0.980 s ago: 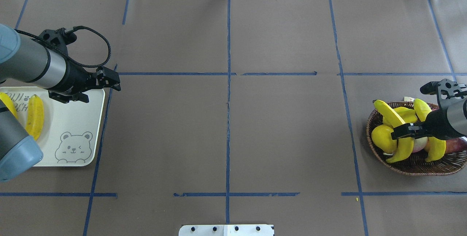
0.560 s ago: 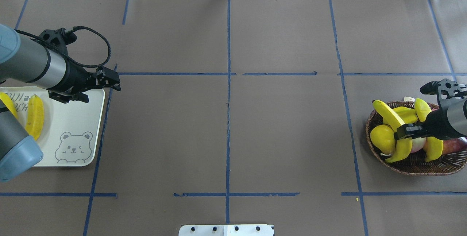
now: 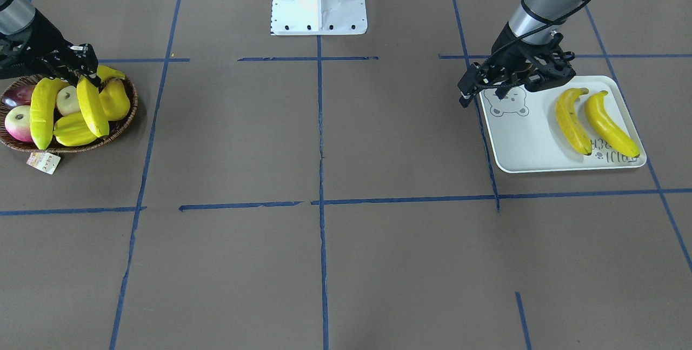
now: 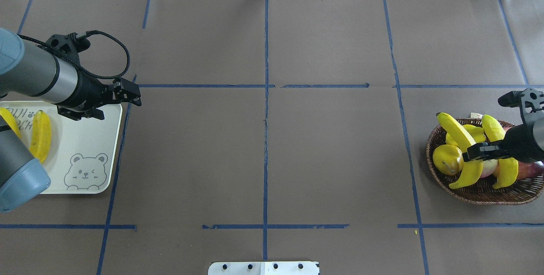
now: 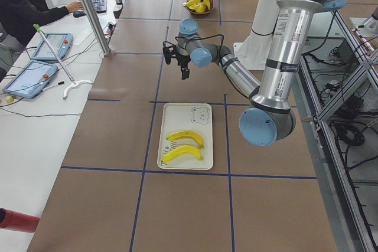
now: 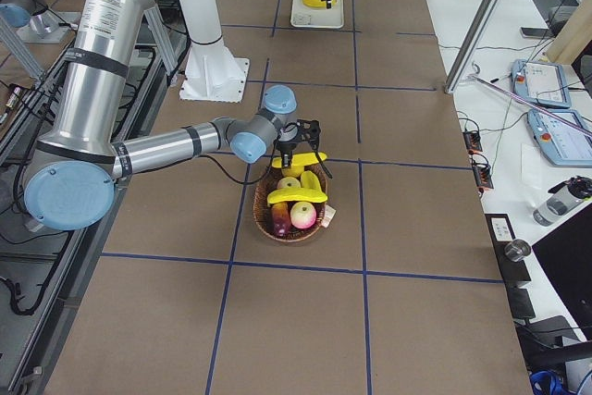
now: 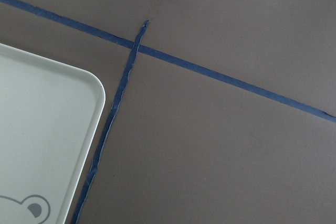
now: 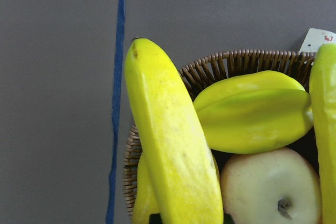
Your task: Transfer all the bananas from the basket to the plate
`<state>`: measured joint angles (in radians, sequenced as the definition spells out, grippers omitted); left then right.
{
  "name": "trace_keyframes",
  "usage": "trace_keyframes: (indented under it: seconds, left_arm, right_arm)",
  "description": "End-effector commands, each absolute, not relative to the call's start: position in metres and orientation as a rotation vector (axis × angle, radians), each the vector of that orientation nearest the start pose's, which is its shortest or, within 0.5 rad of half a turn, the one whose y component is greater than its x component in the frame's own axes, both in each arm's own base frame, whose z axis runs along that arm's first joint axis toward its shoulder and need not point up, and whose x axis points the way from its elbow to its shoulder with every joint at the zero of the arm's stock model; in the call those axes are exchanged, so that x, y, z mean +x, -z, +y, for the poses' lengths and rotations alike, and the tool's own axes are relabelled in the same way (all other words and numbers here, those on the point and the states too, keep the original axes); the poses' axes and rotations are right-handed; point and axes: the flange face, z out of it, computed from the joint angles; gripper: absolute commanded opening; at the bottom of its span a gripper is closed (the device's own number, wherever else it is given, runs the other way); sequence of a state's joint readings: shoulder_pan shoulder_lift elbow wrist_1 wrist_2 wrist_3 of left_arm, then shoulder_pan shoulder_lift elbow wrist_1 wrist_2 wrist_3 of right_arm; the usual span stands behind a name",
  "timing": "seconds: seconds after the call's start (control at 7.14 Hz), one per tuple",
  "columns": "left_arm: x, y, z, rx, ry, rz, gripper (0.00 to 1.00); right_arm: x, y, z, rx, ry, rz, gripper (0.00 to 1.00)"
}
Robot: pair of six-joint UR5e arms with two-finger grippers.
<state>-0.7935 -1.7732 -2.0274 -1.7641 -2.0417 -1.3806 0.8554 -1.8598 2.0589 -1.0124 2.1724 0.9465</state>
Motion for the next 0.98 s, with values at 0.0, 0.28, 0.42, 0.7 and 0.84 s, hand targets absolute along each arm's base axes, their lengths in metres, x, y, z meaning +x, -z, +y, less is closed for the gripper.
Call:
trace_keyframes:
  seconds: [0.0, 0.28, 0.42, 0.7, 0.84]
  left_arm:
    - [0.308, -0.322, -0.438, 0.004, 0.356, 0.95, 0.99]
    - [0.319, -0.308, -0.436, 0.009, 0.333, 0.97, 0.99]
    - [0.339, -0.287, -0.433, 0.008, 0.3, 1.002, 0.99]
    - [0.359, -0.242, -0.425, -0.022, 0.337, 1.1, 0.99]
    - [0.37, -0.228, -0.419, -0.038, 0.36, 1.199, 0.99]
  right_arm:
    - [-0.155, -0.448, -0.352, 0.079, -0.026, -1.034, 0.03]
    - [-0.155, -0.407, -0.371, 0.133, 0.001, -1.115, 0.01]
    - [-0.174, -0.38, -0.398, 0.161, 0.005, -1.151, 0.01]
    - [-0.247, -0.315, -0.411, 0.087, -0.039, -1.243, 0.01]
    - [-0.283, -0.29, -0.404, 0.091, -0.05, -1.261, 0.01]
